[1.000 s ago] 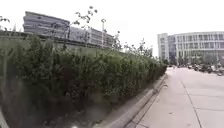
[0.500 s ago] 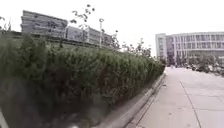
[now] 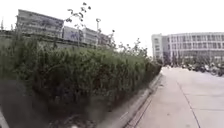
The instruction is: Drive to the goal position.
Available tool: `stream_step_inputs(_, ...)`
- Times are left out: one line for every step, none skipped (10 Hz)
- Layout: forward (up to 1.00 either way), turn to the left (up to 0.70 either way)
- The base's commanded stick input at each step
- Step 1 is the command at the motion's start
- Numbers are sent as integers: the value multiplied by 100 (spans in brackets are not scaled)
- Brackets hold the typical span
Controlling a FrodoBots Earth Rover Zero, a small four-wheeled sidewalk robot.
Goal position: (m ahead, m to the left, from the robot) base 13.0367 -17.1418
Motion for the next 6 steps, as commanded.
stream_step_inputs(0, -45)
stream_step_inputs(0, -45)
stream_step_inputs(0, -45)
stream_step_inputs(0, -45)
stream_step_inputs(0, -45)
stream_step_inputs(0, -45)
